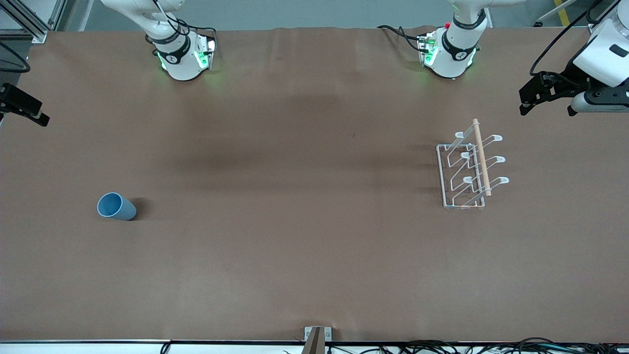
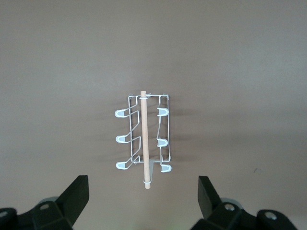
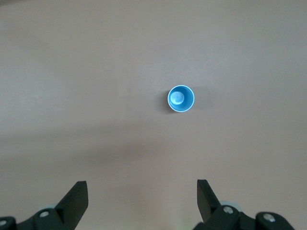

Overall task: Hang cup on cup holder
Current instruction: 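Move the right gripper down toward the light blue cup, then close the right gripper around the blue cup's side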

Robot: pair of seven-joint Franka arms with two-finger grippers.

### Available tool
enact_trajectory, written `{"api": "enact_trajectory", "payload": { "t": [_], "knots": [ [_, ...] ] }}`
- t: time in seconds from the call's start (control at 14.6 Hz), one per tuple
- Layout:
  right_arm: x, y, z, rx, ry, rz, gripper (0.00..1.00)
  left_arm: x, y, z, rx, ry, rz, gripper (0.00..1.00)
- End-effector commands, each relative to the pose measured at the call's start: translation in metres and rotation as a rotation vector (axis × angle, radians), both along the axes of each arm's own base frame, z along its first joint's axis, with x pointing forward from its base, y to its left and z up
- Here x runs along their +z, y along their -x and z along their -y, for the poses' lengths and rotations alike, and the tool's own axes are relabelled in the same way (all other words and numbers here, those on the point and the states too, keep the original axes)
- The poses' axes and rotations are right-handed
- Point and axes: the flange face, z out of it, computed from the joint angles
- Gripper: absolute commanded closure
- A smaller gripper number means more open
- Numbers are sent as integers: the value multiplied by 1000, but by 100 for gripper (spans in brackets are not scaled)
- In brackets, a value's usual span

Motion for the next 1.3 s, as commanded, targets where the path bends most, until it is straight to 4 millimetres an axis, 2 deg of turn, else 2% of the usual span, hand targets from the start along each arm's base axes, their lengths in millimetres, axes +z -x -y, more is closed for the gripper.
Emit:
{"api": "enact_trajectory", "payload": {
  "t": [0.0,0.07,0.21,0.34,0.55,0.62,0.69,0.75,0.89,0.96,1.1,1.23],
  "knots": [
    [-45,-9,14,6,-12,3,0,4,-2,-3,-12,0,3,0],
    [-56,-12,22,2,-11,11,0,3,-2,-3,-12,-1,1,0],
    [-96,-21,58,26,-10,8,0,2,-3,-4,-11,-1,-2,0],
    [-153,-24,86,27,-15,-16,0,0,-1,-4,-10,-3,-19,0],
    [-228,-32,116,38,-9,-3,0,0,0,-4,-10,-3,-23,0],
    [-255,-36,134,45,-14,-17,0,0,0,-4,-10,-3,-23,0],
    [-272,-40,142,62,-11,-11,1,0,0,-4,-10,-3,-23,0],
    [-289,-45,145,67,-10,-6,1,0,0,-4,-10,-3,-22,0],
    [-345,-48,147,64,-38,-74,2,1,0,-4,-10,-3,-20,0],
    [-357,-49,142,58,-63,-86,2,2,0,-2,-13,-3,-17,0],
    [-362,-52,130,33,-118,-78,2,1,-1,-1,-15,-1,-19,0],
    [-382,-56,133,22,-120,-66,2,1,-1,-2,-12,-1,-19,0]
  ]
}}
